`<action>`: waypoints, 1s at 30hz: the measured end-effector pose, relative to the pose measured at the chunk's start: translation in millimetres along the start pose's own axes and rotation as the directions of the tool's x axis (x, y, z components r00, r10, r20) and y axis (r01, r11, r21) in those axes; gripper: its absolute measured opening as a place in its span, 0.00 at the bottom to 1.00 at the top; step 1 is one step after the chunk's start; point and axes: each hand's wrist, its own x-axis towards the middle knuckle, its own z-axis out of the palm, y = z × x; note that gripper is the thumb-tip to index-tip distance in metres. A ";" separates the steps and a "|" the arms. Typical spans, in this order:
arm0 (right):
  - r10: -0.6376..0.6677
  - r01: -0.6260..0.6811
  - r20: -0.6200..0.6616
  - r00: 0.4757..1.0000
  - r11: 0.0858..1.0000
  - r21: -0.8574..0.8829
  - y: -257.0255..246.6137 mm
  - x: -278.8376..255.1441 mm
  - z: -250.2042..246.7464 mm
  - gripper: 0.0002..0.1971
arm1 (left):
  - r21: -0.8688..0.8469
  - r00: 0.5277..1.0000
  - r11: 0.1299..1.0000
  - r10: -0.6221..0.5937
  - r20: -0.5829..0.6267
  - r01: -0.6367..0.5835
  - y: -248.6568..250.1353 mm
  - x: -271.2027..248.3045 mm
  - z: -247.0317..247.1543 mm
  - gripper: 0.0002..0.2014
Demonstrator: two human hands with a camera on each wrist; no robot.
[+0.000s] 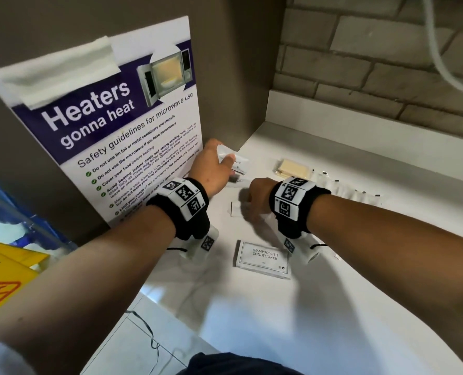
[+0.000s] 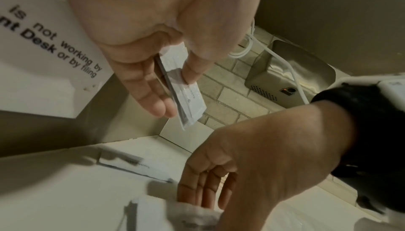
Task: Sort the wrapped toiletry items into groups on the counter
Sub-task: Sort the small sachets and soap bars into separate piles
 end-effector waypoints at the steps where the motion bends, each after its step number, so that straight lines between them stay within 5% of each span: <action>1: -0.022 0.022 0.024 0.999 1.000 0.013 4.7 3.4 1.9 0.23 | -0.002 1.000 1.000 -0.010 0.001 0.010 -1.2 0.1 0.7 0.09; 3: -0.079 0.078 0.044 0.996 0.996 0.038 11.1 5.7 5.0 0.21 | -0.014 1.000 0.999 -0.030 0.009 0.030 -2.3 -0.3 1.4 0.08; 6: -0.137 0.140 -0.046 0.989 0.989 0.056 11.5 -0.1 -1.5 0.06 | -0.046 0.998 0.997 -0.066 0.013 0.067 -4.2 -0.8 2.8 0.06; 13: -0.152 0.242 -0.302 0.941 0.926 0.289 21.4 -2.5 -45.1 0.17 | -0.092 0.997 0.993 -0.070 0.033 0.073 1.1 -7.7 1.6 0.12; 18: -0.122 0.236 -0.366 0.923 0.928 0.287 19.6 3.4 -57.8 0.18 | -0.243 0.979 0.955 -0.133 0.157 0.169 25.4 -15.9 -0.5 0.06; 22: -0.099 0.236 -0.420 0.902 0.927 0.290 15.1 6.4 -61.6 0.20 | -0.180 0.975 0.975 -0.093 0.200 0.130 24.2 -15.0 -5.5 0.10; 30: -0.099 0.251 -0.425 0.900 0.914 0.318 16.7 20.7 -53.1 0.20 | -0.059 0.998 0.998 -0.023 0.050 0.026 4.5 -6.8 -6.6 0.10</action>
